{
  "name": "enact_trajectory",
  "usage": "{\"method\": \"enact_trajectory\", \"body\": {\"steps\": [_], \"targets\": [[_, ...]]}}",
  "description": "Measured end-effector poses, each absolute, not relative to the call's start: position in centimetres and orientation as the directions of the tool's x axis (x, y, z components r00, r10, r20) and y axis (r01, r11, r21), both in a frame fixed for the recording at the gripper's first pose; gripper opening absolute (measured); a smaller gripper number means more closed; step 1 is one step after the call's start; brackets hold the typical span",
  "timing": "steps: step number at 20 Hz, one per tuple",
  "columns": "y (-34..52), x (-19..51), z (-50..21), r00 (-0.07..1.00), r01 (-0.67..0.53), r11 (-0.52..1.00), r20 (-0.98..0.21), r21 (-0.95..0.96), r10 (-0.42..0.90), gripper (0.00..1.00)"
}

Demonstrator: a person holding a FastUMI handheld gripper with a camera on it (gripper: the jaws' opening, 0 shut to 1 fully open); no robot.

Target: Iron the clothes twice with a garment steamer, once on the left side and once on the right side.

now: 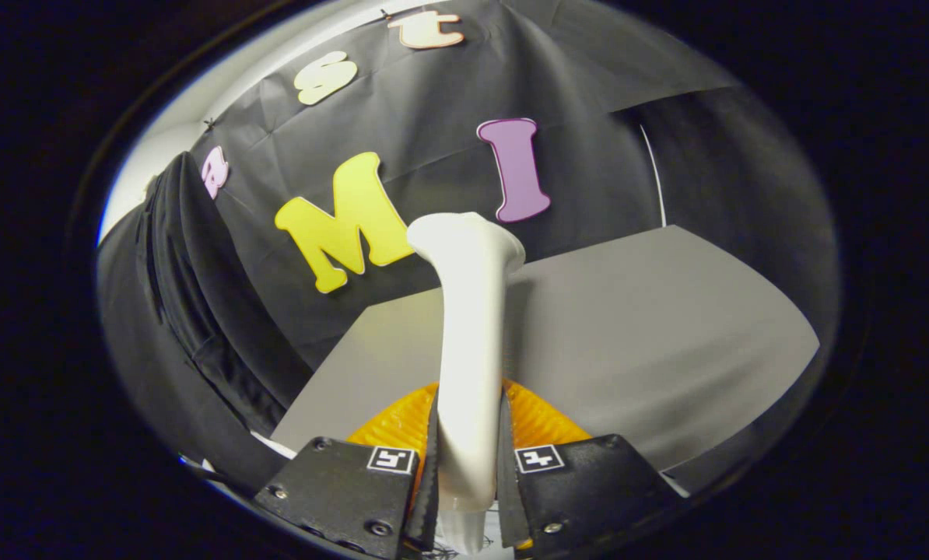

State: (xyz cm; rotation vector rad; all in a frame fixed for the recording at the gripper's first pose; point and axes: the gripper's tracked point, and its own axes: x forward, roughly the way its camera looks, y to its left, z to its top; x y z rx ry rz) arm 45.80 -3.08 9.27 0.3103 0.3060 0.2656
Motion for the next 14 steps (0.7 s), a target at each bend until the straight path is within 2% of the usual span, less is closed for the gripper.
{"method": "enact_trajectory", "body": {"steps": [3, 14], "targets": [[-2.4, 43.8, 10.3, 0.916, -0.229, 0.903, -0.233, 0.363, 0.326, 0.34], [4.0, 35.1, 17.9, 0.954, -0.240, 0.930, -0.112, 0.277, 0.279, 0.33]]}}
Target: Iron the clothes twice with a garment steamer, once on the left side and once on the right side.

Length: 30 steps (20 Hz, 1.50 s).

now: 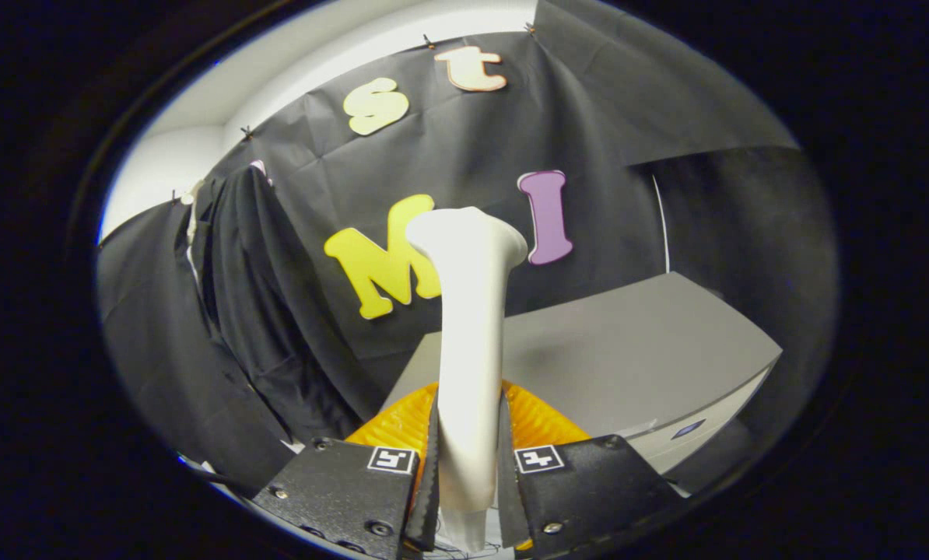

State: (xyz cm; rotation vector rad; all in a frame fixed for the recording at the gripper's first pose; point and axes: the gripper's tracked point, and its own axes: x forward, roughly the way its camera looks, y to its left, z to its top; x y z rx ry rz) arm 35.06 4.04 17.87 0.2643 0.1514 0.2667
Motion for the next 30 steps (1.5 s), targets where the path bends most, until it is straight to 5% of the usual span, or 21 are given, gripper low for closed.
{"method": "enact_trajectory", "body": {"steps": [17, 30], "targets": [[26.8, 24.9, 31.4, 0.929, -0.361, 0.920, 0.146, 0.154, 0.340, 0.33], [38.2, 25.7, 30.5, 0.918, -0.389, 0.920, 0.109, 0.047, 0.382, 0.33]]}}
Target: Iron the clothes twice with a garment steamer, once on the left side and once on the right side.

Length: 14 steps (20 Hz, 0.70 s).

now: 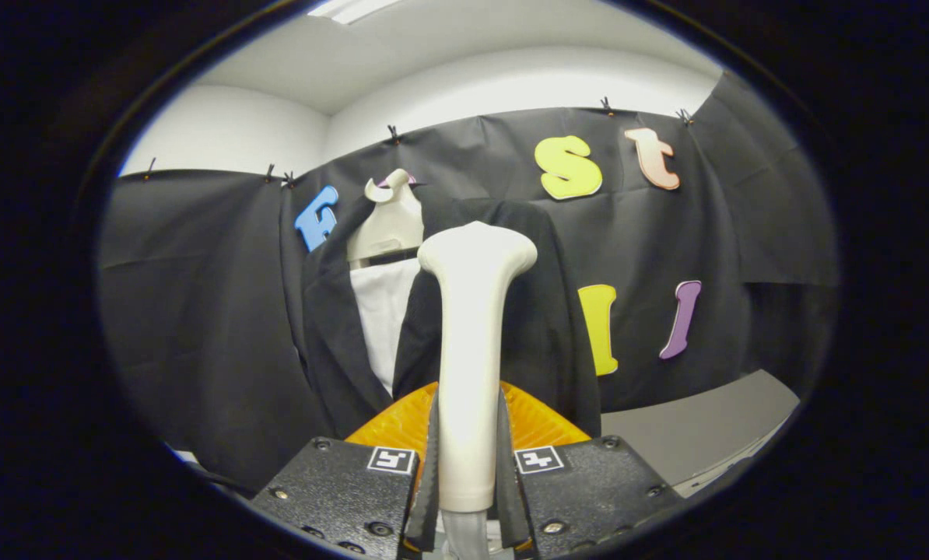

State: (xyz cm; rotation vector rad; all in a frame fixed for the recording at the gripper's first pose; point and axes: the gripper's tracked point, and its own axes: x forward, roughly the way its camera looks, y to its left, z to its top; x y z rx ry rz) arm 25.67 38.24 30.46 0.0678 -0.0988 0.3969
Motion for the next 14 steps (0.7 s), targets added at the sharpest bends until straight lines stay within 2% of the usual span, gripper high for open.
{"method": "enact_trajectory", "body": {"steps": [14], "targets": [[37.7, 25.5, 25.6, 0.931, -0.366, 0.930, 0.024, 0.021, 0.365, 0.33]]}}
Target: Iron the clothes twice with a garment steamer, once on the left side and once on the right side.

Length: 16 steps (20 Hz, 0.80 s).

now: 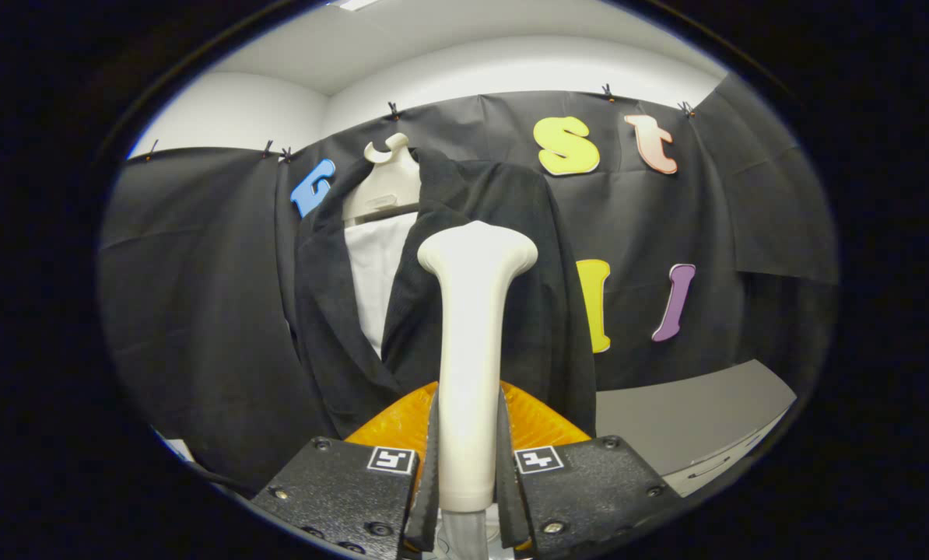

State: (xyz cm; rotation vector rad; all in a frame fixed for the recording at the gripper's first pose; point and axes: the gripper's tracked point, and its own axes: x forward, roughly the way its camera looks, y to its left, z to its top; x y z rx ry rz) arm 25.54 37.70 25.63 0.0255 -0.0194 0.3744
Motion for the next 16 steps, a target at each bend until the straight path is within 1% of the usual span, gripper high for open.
{"method": "enact_trajectory", "body": {"steps": [16], "targets": [[37.8, 25.3, 16.8, 0.924, -0.364, 0.931, -0.128, 0.000, 0.361, 0.33]]}}
